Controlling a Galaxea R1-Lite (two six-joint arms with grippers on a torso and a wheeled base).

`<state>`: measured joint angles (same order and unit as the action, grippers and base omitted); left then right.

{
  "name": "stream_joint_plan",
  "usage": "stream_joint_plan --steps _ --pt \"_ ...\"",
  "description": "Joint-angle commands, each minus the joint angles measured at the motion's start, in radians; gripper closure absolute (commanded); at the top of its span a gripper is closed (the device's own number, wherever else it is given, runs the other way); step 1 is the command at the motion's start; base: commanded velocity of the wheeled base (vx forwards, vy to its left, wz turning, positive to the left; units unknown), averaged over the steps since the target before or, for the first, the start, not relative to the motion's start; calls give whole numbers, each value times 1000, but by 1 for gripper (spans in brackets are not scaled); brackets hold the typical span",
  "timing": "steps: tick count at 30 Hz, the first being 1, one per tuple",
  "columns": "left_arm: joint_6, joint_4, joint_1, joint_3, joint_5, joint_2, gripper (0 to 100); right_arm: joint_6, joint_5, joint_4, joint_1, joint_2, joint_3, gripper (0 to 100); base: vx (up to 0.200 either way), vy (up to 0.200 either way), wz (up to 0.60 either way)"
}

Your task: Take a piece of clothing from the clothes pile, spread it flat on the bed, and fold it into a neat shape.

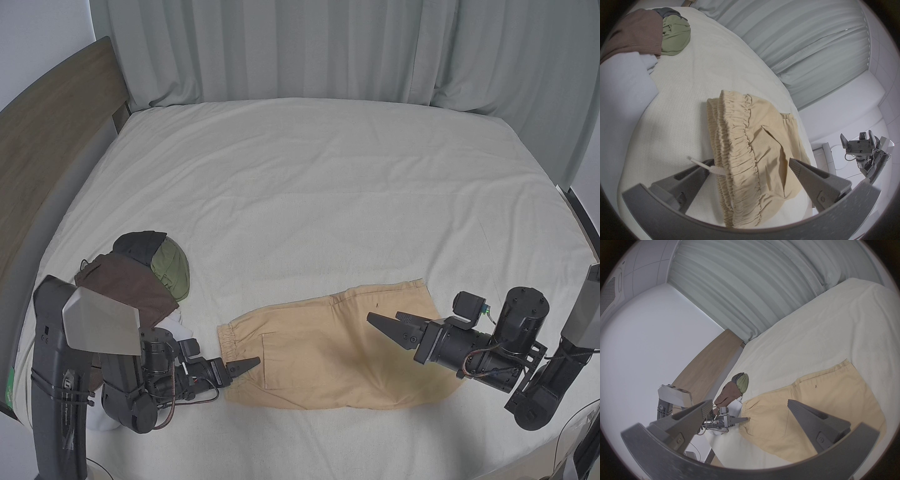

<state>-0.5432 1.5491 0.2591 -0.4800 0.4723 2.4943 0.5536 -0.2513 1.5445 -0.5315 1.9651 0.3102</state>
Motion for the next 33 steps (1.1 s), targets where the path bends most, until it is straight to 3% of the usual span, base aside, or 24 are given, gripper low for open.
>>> stream_joint_plan --steps 1,17,18,33 --pt "-1 0 6 -9 -4 12 0 0 0 0 4 -2 4 0 0 0 0" --pt "-1 2 23 -12 -29 11 0 0 0 0 -2 0 4 0 0 0 0" --pt "-1 2 23 -12 -29 11 100 0 0 0 -2 0 4 0 0 0 0" --pt "0 2 14 -12 -29 6 100 0 0 0 -1 0 3 0 0 0 0"
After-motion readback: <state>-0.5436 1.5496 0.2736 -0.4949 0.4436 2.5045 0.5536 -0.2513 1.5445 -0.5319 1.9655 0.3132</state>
